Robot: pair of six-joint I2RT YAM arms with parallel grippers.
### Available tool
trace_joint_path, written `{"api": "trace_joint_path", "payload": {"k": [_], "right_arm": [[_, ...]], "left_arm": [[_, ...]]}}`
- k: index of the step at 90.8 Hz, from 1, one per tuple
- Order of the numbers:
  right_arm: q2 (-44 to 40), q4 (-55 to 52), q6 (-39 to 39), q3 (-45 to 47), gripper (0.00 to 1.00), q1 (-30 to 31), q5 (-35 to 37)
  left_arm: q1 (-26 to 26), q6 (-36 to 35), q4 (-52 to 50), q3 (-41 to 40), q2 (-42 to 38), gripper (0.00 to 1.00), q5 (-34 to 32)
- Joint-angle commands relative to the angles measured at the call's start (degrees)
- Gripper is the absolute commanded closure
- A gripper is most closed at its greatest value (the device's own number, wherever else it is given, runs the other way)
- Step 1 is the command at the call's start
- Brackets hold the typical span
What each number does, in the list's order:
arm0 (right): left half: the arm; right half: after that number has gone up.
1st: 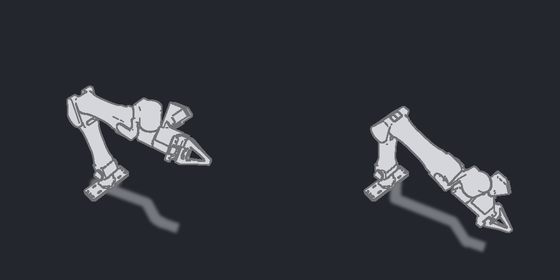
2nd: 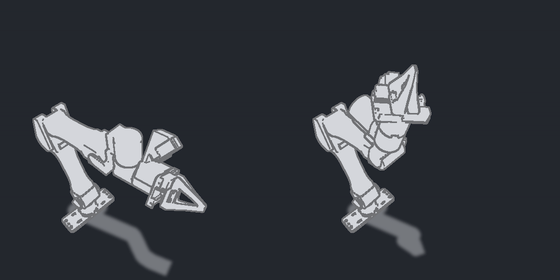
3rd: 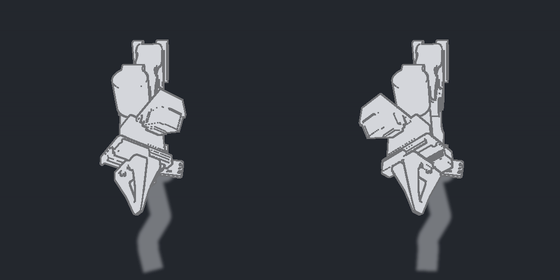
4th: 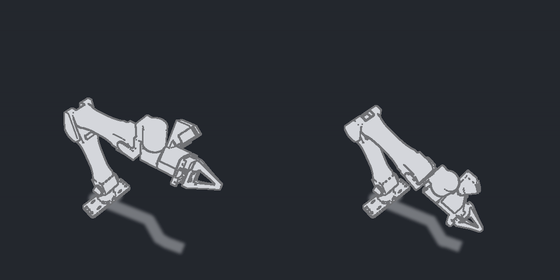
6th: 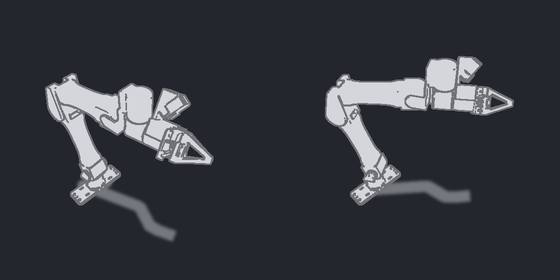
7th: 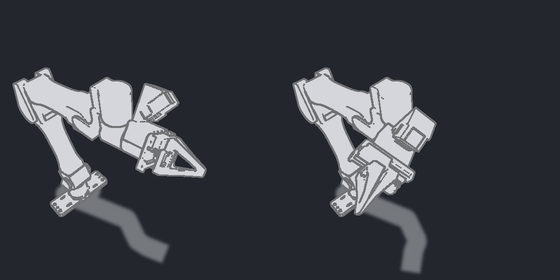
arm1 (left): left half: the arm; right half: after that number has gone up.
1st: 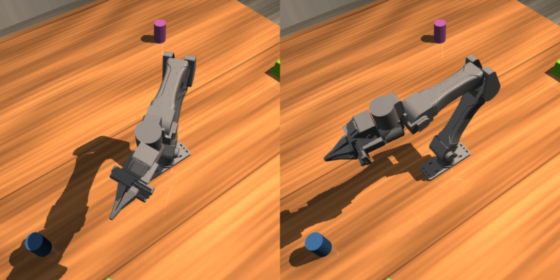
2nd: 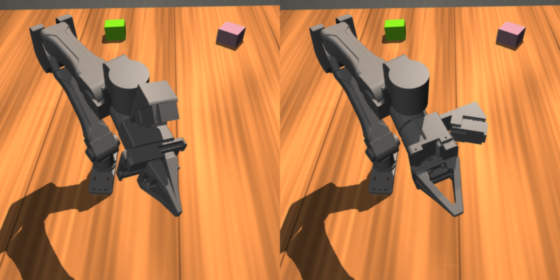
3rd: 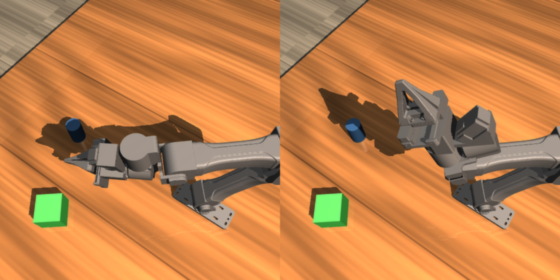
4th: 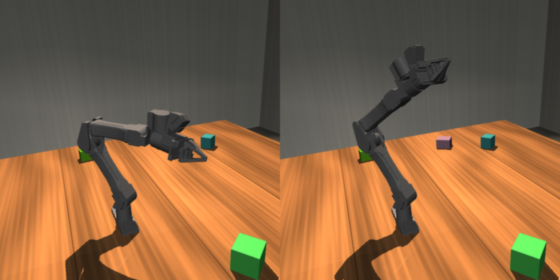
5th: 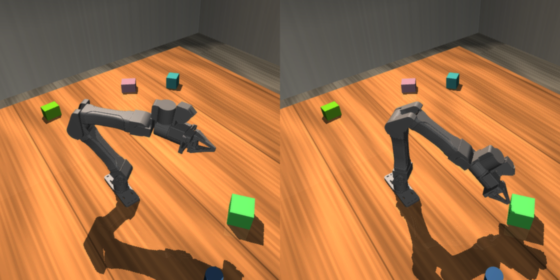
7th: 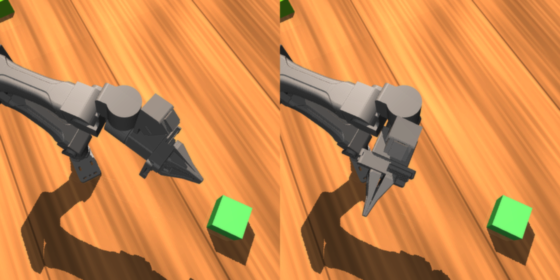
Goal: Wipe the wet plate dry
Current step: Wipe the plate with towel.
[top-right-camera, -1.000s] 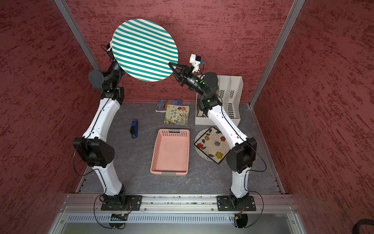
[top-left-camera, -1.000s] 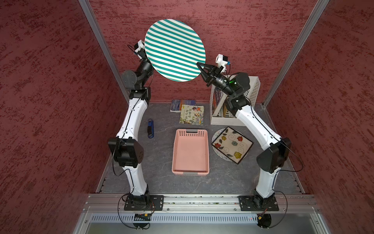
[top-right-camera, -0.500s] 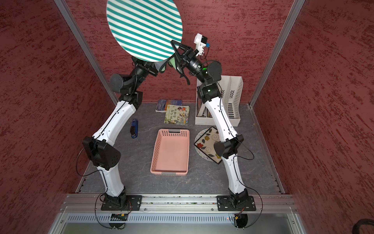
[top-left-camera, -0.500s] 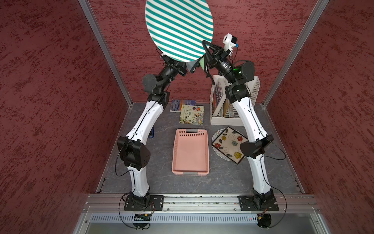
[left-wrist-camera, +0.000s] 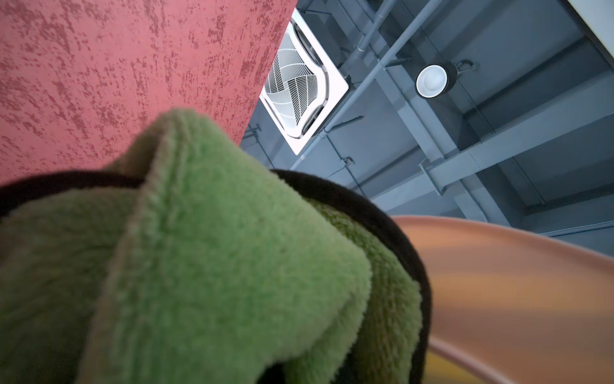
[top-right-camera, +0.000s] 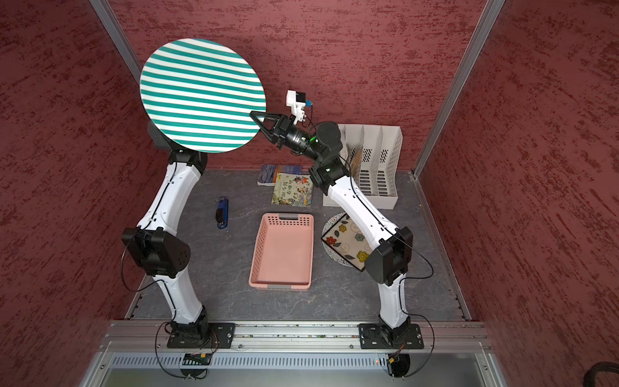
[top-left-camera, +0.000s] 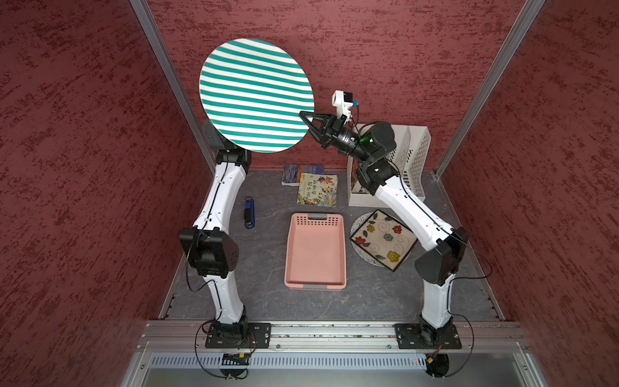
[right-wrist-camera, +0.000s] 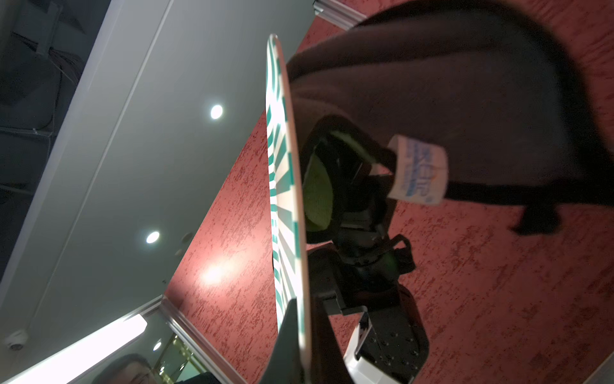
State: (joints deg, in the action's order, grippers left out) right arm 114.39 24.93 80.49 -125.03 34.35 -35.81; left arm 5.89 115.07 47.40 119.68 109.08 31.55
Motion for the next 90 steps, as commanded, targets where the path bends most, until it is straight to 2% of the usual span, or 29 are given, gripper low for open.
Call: {"api": "trace_joint_path", "payload": {"k": [1, 11, 17, 23, 28, 35, 40, 46, 50, 53, 59, 63, 66, 71, 80, 85, 90], "right_arm": [[5.38, -2.16, -1.46, -10.03, 1.00, -1.38, 3.79], [13.11, -11.53, -4.28, -28.64, 1.00, -5.19, 10.57], [15.25, -13.17, -2.60, -33.45, 1.00, -9.09, 14.07], [14.37, -12.29, -0.32, -32.29, 1.00, -12.70, 15.38], [11.87, -14.22, -1.87, -29.80, 1.00, -15.05, 14.90], [6.05, -19.76, -9.36, -23.78, 1.00, -16.15, 14.61], [0.41, -24.05, -14.90, -17.56, 1.00, -16.15, 16.07], [-5.45, -27.14, -19.13, -8.97, 1.00, -15.88, 18.34], [-8.48, -28.16, -21.27, -3.58, 1.00, -15.30, 19.74], [-10.79, -28.33, -22.46, -0.08, 1.00, -14.73, 20.57], [-13.68, -28.39, -24.51, 4.82, 1.00, -13.20, 21.54], [-14.63, -28.52, -25.66, 6.30, 1.00, -12.00, 21.97], [-14.94, -28.53, -26.35, 6.77, 1.00, -11.08, 22.19], [-14.90, -28.42, -27.35, 6.69, 1.00, -9.66, 22.46], [-13.74, -27.13, -28.51, 4.74, 1.00, -7.17, 22.98], [-12.21, -27.01, -28.40, 2.52, 1.00, -6.07, 22.96], [-10.50, -26.54, -27.55, -0.23, 1.00, -5.44, 22.49]], "left_arm": [[3.98, -0.60, 4.23, 2.40, -2.14, 1.00, 1.31], [7.53, -1.23, 5.40, 0.53, -3.41, 1.00, 2.86], [8.40, -1.78, 6.05, -1.89, -5.02, 1.00, 3.66], [8.02, -2.01, 6.98, -3.85, -6.48, 1.00, 4.32], [6.99, -2.57, 7.49, -5.04, -7.77, 1.00, 4.97], [4.53, -5.07, 6.30, -6.61, -9.76, 1.00, 6.67], [2.42, -9.60, 2.75, -7.54, -11.65, 1.00, 9.42], [0.67, -21.52, -8.31, -8.82, -14.76, 1.00, 13.58], [0.45, -32.19, -22.53, -9.08, -17.52, 1.00, 14.84], [1.02, -43.97, -33.65, -8.28, -18.83, 1.00, 14.32], [3.81, -64.96, -57.09, -4.14, -19.96, 1.00, 8.39], [6.42, -76.70, -67.56, -1.03, -19.04, 1.00, 2.83], [8.09, -82.78, -73.29, 0.71, -17.89, 1.00, -1.42], [10.59, -88.91, -79.41, 2.33, -16.05, 1.00, -6.76], [13.65, -94.76, -84.81, 2.78, -13.26, 1.00, -13.48], [15.04, -97.25, -86.41, 3.33, -11.78, 1.00, -14.42], [15.59, -98.12, -87.43, 4.08, -10.05, 1.00, -12.70]]}}
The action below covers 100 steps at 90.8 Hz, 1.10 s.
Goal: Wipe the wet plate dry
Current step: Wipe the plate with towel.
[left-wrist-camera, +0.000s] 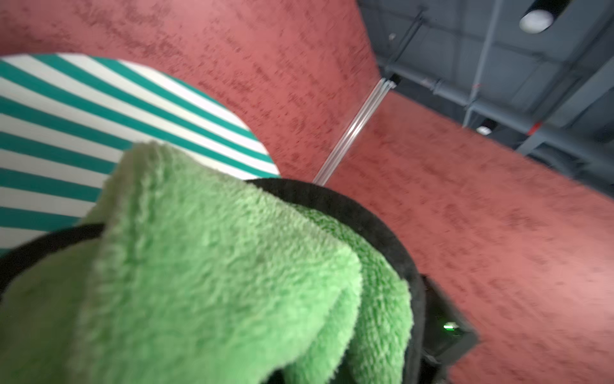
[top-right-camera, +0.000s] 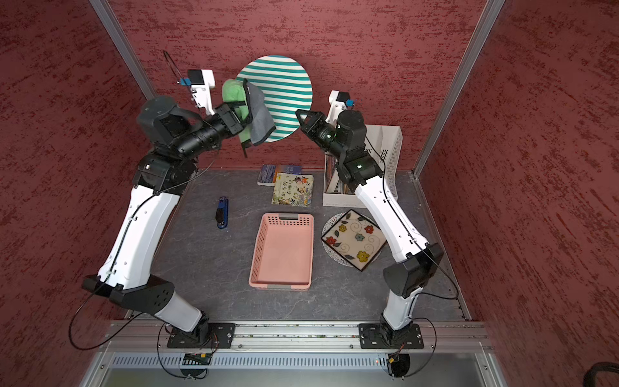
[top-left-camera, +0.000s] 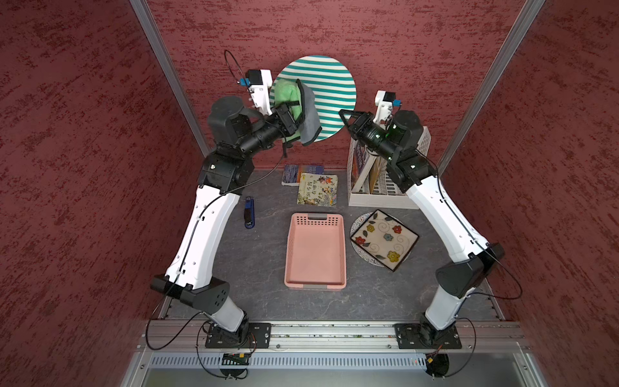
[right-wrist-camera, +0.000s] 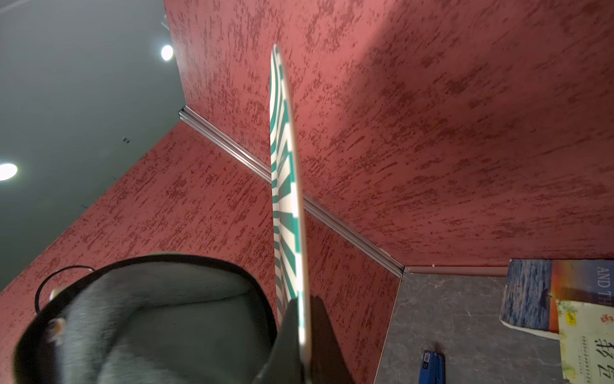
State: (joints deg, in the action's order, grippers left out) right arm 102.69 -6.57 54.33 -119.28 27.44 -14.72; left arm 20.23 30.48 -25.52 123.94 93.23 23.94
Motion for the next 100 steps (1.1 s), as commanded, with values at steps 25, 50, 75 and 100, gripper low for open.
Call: {"api": "trace_joint_path", "payload": {"k": [25, 50, 75, 100], "right_arm": [[2.63, 2.94, -1.86, -8.87, 1.00, 2.13, -5.18], [-4.84, -1.78, -10.44, 8.82, 1.00, 9.55, -18.66], [5.81, -1.39, -9.47, -14.77, 1.00, 4.56, -7.17], [4.59, -4.80, -10.12, -13.83, 1.00, 6.69, -16.05]], "left_arm": [[-5.06, -12.51, -19.36, 0.48, 6.46, 1.00, -10.81], [-12.28, -12.67, -16.11, 2.23, 9.92, 1.00, 11.77], [-3.60, -17.47, -18.21, -1.14, 11.58, 1.00, 23.42], [-17.15, -3.07, -15.99, -9.78, 5.89, 1.00, 9.32]]}}
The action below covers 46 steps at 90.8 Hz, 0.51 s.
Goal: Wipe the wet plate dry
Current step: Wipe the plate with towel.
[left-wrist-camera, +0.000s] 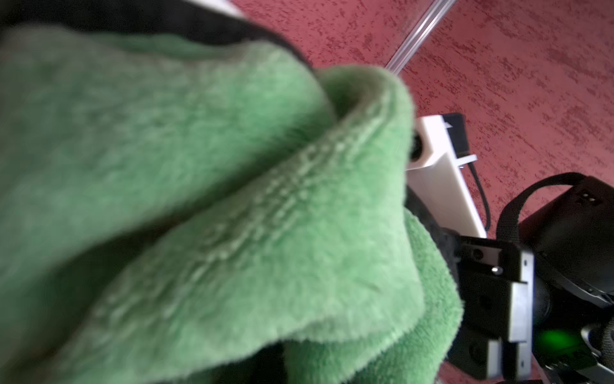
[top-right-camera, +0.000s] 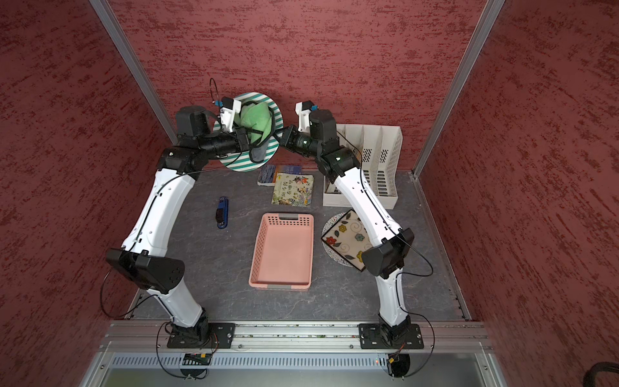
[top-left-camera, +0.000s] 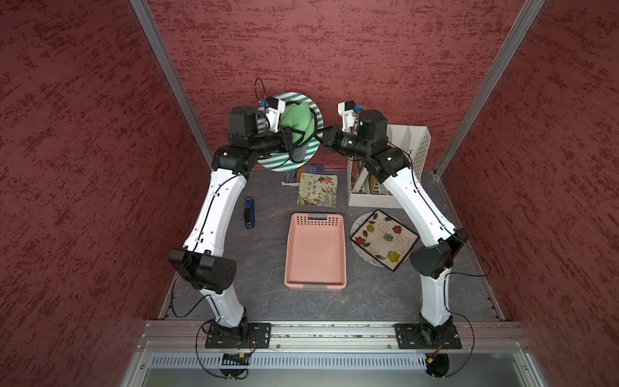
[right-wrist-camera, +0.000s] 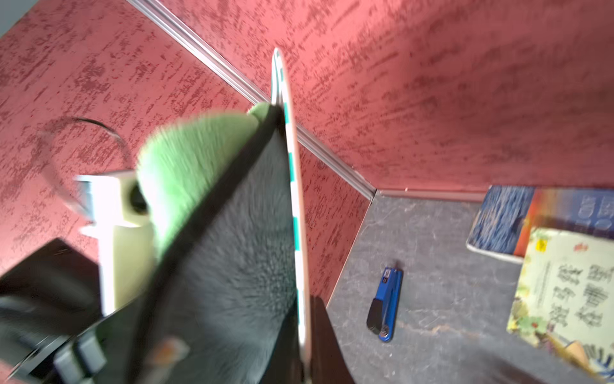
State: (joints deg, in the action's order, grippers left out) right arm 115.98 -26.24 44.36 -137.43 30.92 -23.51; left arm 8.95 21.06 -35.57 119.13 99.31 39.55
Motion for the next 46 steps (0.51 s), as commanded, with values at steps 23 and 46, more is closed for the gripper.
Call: {"api": "trace_joint_path", "payload": {"k": [23, 46], "right_arm": [[-7.59, 23.63, 2.02, 8.25, 1.00, 7.90, -4.89], [-0.14, 26.29, 16.46, -14.86, 1.00, -6.84, -1.60]], "left_arm": [[-4.59, 9.66, -1.91, -0.69, 4.95, 1.00, 8.25], [-7.03, 25.80, 15.49, -8.91, -3.41, 1.00, 11.65]]}}
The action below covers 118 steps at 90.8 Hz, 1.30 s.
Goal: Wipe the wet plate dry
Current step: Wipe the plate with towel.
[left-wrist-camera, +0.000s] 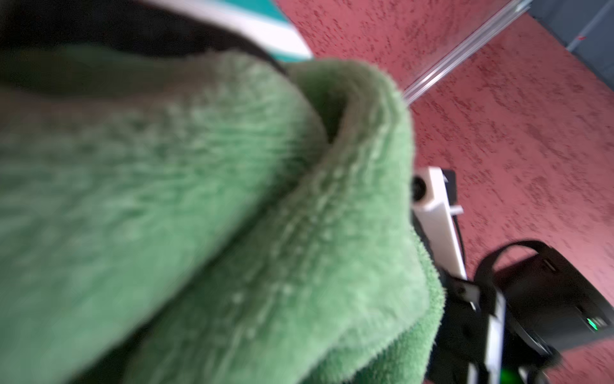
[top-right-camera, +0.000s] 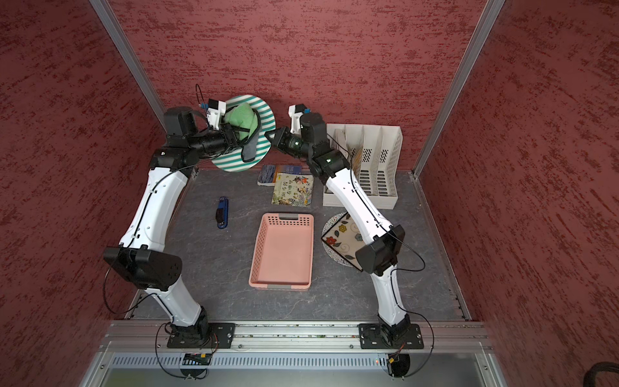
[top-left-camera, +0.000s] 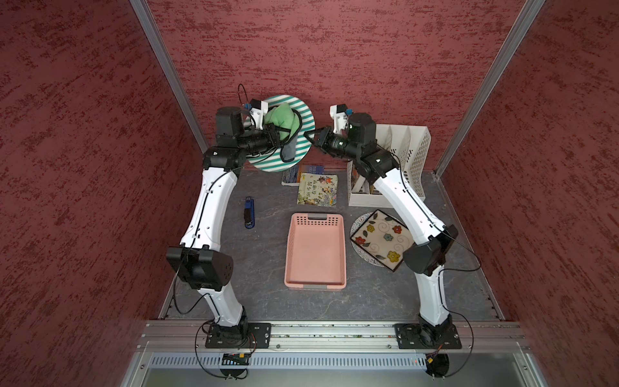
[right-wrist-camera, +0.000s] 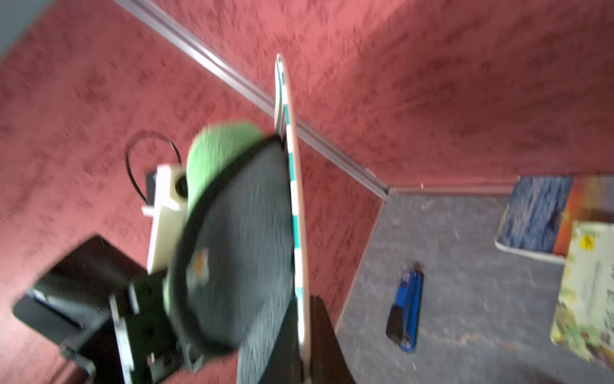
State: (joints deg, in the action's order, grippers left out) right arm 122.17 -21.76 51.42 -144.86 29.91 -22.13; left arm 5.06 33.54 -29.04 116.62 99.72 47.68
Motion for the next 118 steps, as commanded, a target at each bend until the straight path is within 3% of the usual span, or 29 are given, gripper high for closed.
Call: {"api": "trace_joint_path", "payload": {"k": [1, 12, 21, 27, 52, 64, 74, 90, 97, 106, 118], "right_arm": [[-6.59, 22.66, 10.02, -6.83, 1.00, -6.27, -3.21], [-13.46, 32.45, 15.45, 6.75, 1.00, -7.68, -6.09], [-17.21, 45.87, 24.67, 20.69, 1.00, -7.12, -5.88], [-17.92, 51.88, 28.43, 26.82, 1.00, -5.92, -5.55], [-17.89, 53.15, 31.07, 35.21, 1.00, -3.08, -6.64], [-16.68, 56.28, 33.78, 36.17, 1.00, -2.32, -9.89], [-14.84, 56.41, 33.92, 33.75, 1.00, 0.17, -13.27], [-5.52, 49.66, 31.44, 18.06, 1.00, 2.76, -13.34], [-0.26, 44.02, 27.86, 5.89, 1.00, 0.70, -10.48], [4.65, 31.47, 21.78, -10.31, 1.00, -3.82, -6.69], [0.36, 27.83, 18.53, -5.68, 1.00, -8.47, -8.43]], "left_arm": [[-3.75, 15.11, 11.92, -7.32, -4.22, 1.00, 3.80], [-9.47, 39.35, 37.59, -15.72, -4.90, 1.00, 6.92], [-10.26, 56.46, 58.29, -17.52, -2.42, 1.00, 7.41], [-9.49, 63.98, 68.18, -16.79, -0.27, 1.00, 6.23], [-6.88, 87.34, 94.91, -4.64, 9.17, 1.00, -3.99], [-6.12, 91.51, 99.99, -1.88, 10.01, 1.00, -9.62], [-4.52, 90.97, 98.99, -1.69, 9.46, 1.00, -9.49], [3.42, 89.81, 98.07, -0.50, 11.14, 1.00, -8.81], [8.22, 90.09, 98.47, 0.77, 12.78, 1.00, -7.80], [10.46, 91.07, 100.11, -0.04, 13.16, 1.00, -6.88], [6.09, 93.25, 102.62, -3.26, 11.11, 1.00, -9.84]]}}
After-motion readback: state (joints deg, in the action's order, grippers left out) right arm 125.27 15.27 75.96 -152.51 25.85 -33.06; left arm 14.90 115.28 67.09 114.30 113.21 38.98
